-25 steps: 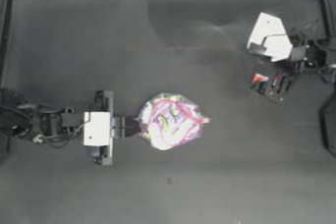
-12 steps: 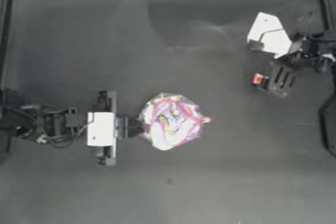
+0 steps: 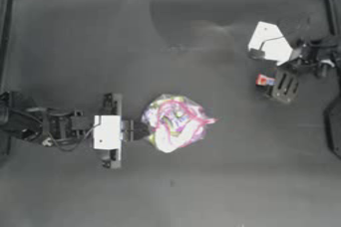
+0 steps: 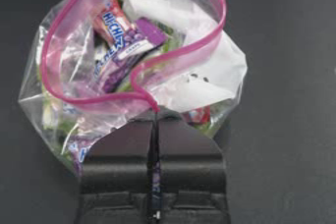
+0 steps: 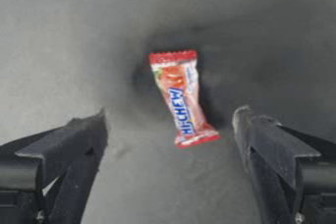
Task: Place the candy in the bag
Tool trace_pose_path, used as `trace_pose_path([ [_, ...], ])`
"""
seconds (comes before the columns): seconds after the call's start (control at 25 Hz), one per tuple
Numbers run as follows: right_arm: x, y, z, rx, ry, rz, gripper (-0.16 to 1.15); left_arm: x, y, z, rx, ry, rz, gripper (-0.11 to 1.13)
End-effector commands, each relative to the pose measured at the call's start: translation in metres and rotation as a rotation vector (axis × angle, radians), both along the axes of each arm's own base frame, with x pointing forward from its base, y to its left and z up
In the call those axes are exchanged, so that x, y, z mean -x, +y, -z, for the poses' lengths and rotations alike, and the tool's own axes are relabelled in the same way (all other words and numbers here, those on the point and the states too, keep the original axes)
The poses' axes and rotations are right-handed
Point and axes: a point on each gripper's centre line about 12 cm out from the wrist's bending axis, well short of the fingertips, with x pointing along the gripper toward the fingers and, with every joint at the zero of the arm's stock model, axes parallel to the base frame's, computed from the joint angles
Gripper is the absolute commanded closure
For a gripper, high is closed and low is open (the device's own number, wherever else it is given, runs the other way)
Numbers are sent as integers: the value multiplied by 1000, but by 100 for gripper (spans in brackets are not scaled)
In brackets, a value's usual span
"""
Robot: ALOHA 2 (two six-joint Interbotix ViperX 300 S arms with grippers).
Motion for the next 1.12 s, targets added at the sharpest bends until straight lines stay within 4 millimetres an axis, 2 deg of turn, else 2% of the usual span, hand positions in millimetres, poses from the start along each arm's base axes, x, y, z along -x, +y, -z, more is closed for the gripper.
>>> trace_pose_path([
  [0.04, -5, -2, 0, 11, -25, -2, -3, -4, 0, -12, 2, -40, -2, 89],
  [1.04, -7, -5, 18, -2, 20, -6, -2, -4, 1, -13, 3, -39, -3, 89],
  [1.12, -7, -5, 19, -4, 24, -6, 1, -4, 1, -13, 3, -39, -3, 89],
])
